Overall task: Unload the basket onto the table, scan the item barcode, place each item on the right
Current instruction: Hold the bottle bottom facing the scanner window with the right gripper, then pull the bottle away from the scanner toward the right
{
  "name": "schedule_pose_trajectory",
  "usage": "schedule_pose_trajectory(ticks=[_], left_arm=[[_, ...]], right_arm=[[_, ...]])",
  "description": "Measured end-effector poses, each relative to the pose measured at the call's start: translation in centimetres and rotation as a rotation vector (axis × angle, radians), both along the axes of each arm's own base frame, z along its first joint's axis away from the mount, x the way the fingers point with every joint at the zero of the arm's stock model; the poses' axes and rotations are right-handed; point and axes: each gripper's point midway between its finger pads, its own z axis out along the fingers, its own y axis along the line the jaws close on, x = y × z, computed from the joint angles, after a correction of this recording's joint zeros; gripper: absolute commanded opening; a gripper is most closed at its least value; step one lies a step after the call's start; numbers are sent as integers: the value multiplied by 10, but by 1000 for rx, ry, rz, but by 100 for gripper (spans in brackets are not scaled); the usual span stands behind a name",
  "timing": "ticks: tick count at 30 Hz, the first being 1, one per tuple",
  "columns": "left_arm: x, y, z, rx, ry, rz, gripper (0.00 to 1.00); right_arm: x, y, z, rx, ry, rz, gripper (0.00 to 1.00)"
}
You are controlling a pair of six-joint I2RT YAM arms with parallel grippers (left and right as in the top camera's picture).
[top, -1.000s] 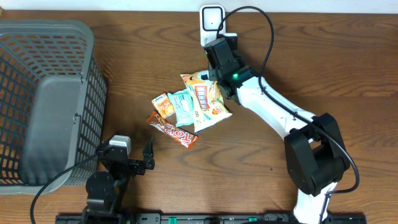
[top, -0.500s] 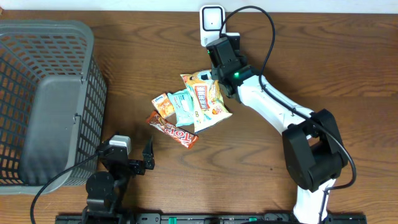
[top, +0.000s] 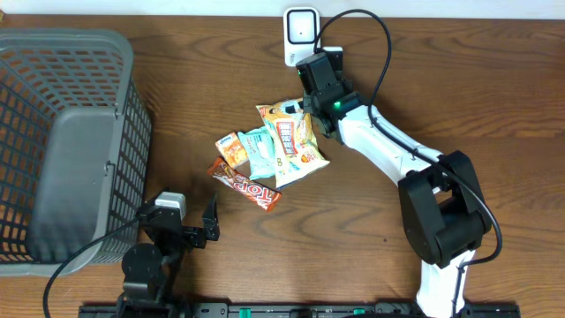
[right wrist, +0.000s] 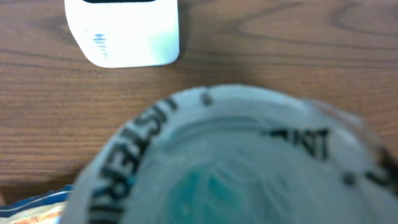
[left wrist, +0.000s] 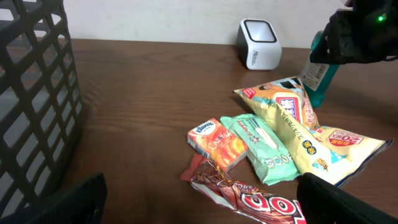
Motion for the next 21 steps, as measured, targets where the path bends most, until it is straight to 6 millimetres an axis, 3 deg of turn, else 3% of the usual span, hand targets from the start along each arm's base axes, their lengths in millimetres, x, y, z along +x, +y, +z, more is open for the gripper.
schedule_pose_trajectory(ticks=[6,13,21], left_arm=[[0,0,0,0,0,0,98],[0,0,0,0,0,0,98],[0,0,0,0,0,0,98]], right_arm=[[-20,-2,1,-7,87,36,1],[-68,-4,15,113,288,156,1],[-103,-3,12,259,478,400,1]])
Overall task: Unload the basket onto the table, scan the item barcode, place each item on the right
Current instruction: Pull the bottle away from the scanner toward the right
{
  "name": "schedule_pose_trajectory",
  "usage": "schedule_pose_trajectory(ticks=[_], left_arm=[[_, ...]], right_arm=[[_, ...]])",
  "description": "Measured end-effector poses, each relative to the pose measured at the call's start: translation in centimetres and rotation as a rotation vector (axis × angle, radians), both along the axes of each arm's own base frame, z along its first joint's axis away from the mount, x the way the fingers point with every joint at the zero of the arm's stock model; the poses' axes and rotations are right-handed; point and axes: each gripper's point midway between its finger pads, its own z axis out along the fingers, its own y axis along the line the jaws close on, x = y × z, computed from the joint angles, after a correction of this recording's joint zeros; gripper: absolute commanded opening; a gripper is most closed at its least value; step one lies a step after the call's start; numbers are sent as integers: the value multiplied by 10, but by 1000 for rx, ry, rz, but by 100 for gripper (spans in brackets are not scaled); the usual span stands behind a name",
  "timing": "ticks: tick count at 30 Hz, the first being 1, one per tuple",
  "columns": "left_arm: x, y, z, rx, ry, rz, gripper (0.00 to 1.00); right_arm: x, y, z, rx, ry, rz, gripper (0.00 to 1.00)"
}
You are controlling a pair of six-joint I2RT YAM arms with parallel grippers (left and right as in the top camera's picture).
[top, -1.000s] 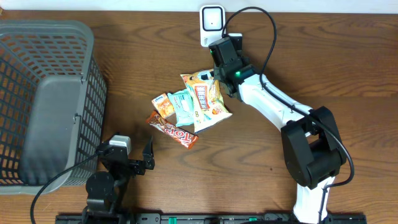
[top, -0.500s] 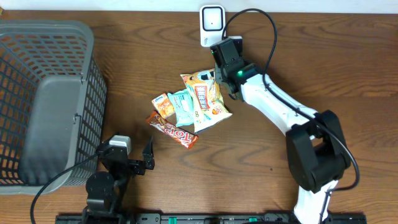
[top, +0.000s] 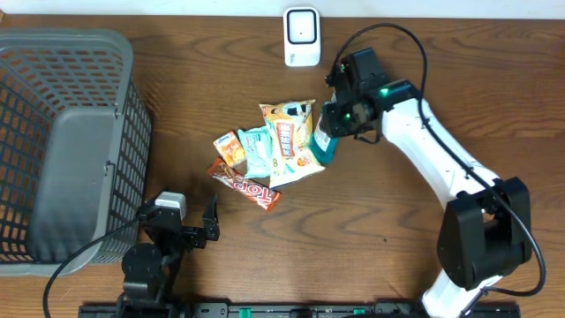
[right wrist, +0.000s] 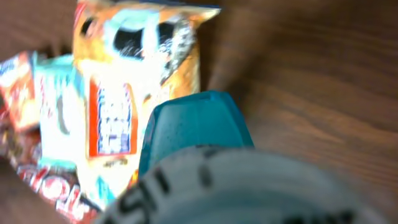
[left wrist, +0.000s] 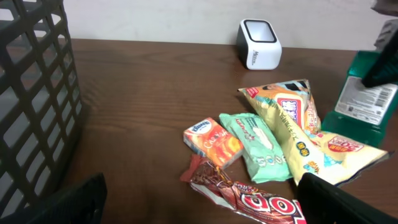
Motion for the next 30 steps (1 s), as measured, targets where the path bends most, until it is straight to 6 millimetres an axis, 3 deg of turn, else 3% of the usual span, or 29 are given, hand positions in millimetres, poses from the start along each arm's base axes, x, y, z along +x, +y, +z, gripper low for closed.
schedule_pose_trajectory(ticks=[4,10,14,19,27,30], left_arm=[[0,0,0,0,0,0,98],[0,0,0,0,0,0,98],[0,0,0,0,0,0,98],[0,0,0,0,0,0,98],[0,0,0,0,0,0,98],[0,0,0,0,0,0,98]], right_arm=[[-14,3,-2,0,13,142,1],[-5,11,3,3,-75,260,1],[-12,17,5,48,-62,304,1],[-38,32,21,288,51,358,1],[-51,13,48,538,148,326,1],[-73,19,67,676,195,388,1]])
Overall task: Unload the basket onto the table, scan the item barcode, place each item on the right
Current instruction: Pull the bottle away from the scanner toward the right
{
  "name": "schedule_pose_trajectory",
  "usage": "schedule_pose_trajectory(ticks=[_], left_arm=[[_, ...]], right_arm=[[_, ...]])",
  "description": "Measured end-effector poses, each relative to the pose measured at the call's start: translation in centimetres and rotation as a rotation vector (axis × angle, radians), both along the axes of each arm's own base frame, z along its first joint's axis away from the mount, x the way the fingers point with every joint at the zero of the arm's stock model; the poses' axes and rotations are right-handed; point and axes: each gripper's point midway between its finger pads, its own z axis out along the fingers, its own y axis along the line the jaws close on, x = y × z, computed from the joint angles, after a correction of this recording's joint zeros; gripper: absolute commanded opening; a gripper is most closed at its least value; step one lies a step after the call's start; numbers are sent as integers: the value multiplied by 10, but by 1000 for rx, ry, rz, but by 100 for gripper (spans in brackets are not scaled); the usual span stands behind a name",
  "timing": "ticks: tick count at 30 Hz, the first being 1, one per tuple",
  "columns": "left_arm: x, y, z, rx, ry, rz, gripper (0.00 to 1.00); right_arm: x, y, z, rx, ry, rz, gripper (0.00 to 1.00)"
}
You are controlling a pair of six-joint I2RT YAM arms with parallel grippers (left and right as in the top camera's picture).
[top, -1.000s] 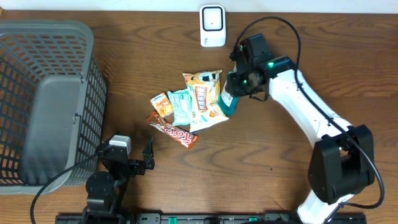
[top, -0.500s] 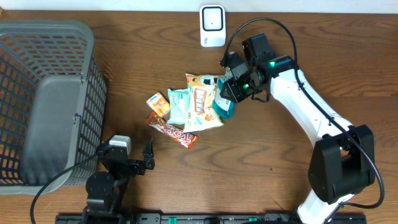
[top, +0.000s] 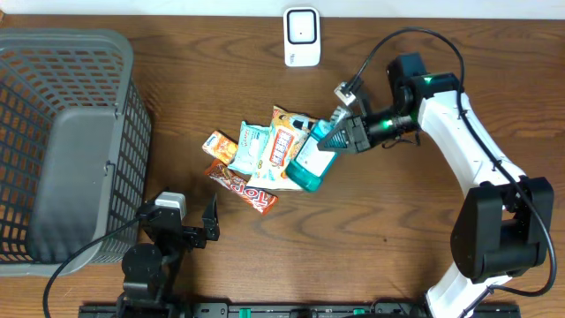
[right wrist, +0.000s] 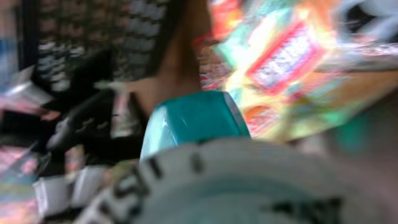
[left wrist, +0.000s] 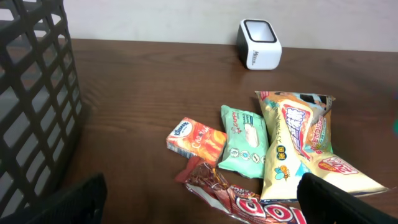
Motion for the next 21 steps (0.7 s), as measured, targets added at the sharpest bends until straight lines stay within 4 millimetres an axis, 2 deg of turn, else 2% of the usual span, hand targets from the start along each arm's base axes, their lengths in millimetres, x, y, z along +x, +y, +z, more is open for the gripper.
schedule_pose_trajectory(ticks=[4,9,15,21], left_arm=[[0,0,0,0,0,0,98],[0,0,0,0,0,0,98],[0,0,0,0,0,0,98],[0,0,0,0,0,0,98]], right_arm=[[-26,4,18,109,34,71,1],[-39,3,23,140,8,122,1],[-38,0,17,112,-56,157,1],[-20,-3,0,32,-150,155,2]])
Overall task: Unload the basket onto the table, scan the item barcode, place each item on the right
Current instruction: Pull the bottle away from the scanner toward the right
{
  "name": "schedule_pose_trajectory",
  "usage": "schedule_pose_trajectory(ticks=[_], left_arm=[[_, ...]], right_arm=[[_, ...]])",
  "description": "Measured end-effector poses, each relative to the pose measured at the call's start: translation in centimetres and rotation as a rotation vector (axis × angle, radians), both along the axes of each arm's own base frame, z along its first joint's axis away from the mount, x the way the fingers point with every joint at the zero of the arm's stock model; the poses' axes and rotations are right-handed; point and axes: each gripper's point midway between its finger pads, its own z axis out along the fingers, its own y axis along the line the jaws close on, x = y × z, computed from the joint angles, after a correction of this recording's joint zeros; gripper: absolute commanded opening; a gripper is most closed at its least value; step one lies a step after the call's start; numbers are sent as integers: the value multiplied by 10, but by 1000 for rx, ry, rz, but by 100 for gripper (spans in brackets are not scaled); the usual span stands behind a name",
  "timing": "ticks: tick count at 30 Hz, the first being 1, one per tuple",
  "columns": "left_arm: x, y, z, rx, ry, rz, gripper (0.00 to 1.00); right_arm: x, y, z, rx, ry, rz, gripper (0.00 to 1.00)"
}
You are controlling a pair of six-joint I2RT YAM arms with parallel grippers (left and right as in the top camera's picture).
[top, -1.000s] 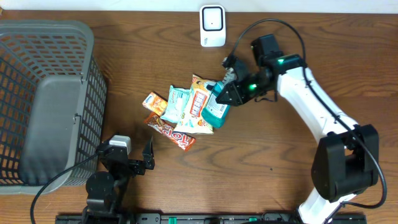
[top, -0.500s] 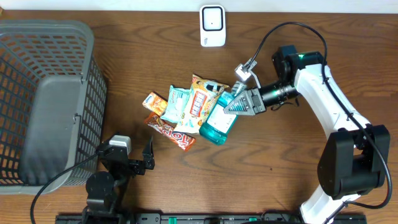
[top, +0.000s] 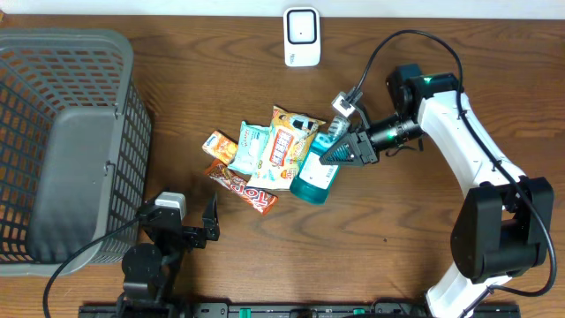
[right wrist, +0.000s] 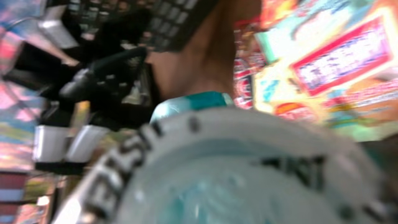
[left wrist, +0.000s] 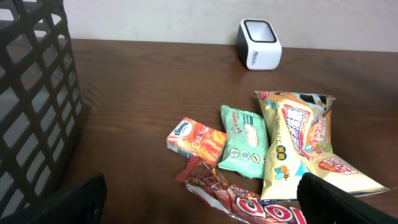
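Observation:
A teal mouthwash bottle (top: 315,174) lies tilted at the right edge of the snack pile. My right gripper (top: 345,148) is shut on its cap end. In the right wrist view the clear lettered cap (right wrist: 236,168) fills the blurred frame, with a bit of teal body (right wrist: 189,102) beyond it. The white barcode scanner (top: 301,36) stands at the table's back edge, well behind the bottle, and shows too as the scanner (left wrist: 260,43). My left gripper (top: 196,231) rests open near the front edge, holding nothing.
A grey mesh basket (top: 62,53) fills the left side. The snack pile holds a chips bag (left wrist: 298,143), a green wipes pack (left wrist: 244,149), an orange tissue pack (left wrist: 196,138) and a red chocolate bar (left wrist: 249,205). A black cable (top: 415,40) loops over the right arm.
My right gripper and the bottle have shifted slightly toward the table's front, the bottle now lying lower beside the chips bag. The left gripper and the snacks have not moved.
My right gripper first held the bottle close in front of the scanner. Then it held it to the right of the snack pile. Later the bottle was tilted against the pile, whose packs had shifted left, and now it sits a little nearer the front.

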Motion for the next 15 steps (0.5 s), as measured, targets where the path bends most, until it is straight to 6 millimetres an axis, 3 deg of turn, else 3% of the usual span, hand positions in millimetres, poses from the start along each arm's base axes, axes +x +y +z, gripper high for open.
schedule_pose_trajectory(ticks=[4,8,12,15], left_arm=[[0,0,0,0,0,0,98],[0,0,0,0,0,0,98],[0,0,0,0,0,0,98],[0,0,0,0,0,0,98]], right_arm=[[31,-11,-28,-204,0,-138,2],[44,-28,-54,-452,62,-301,2],[54,-46,-64,-691,32,-427,1],[67,-57,-57,-854,-75,-531,2]])
